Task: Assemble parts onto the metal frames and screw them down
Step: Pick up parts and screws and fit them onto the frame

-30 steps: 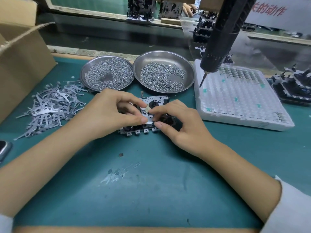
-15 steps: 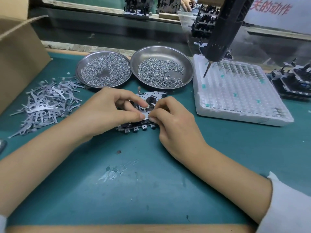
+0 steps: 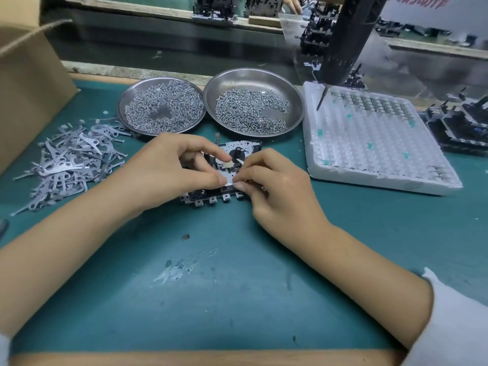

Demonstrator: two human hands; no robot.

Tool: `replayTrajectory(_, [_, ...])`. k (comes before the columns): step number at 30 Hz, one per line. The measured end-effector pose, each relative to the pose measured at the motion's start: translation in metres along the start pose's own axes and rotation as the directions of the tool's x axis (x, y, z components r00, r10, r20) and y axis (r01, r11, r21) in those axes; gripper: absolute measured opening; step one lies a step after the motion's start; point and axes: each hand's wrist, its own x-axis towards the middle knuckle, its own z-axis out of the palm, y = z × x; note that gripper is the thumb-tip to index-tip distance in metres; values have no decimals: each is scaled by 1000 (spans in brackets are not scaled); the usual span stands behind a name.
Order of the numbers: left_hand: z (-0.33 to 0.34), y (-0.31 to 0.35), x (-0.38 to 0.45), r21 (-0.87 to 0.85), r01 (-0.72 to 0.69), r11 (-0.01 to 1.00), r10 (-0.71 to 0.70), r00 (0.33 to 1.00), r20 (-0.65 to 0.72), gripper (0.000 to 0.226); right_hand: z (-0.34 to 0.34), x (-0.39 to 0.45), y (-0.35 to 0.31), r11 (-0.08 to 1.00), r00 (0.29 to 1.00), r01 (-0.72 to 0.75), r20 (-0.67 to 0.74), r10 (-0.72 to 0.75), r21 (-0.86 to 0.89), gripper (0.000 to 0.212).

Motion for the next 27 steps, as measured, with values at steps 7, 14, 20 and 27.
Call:
replayTrajectory(7, [-2,3,-1,13,-17,1000,17,1000,12,31,-7,5,11,908,971,-192,-61,231,373,11])
replayTrajectory(14, [-8,7,1,67,-108,992,115,989,-96,27,-5,6,13,857,948,-242,-79,309,454,12])
replayTrajectory(20, [-36,1,36,571,49,819,237,878,-416,23,-4,7,14,855,947,-209,-121,299,474,11])
replayTrajectory(27, [-42,-10,65,598,243,764,67,892,-447,23,-3,6,16,826,927,-256,-114,357,502,11])
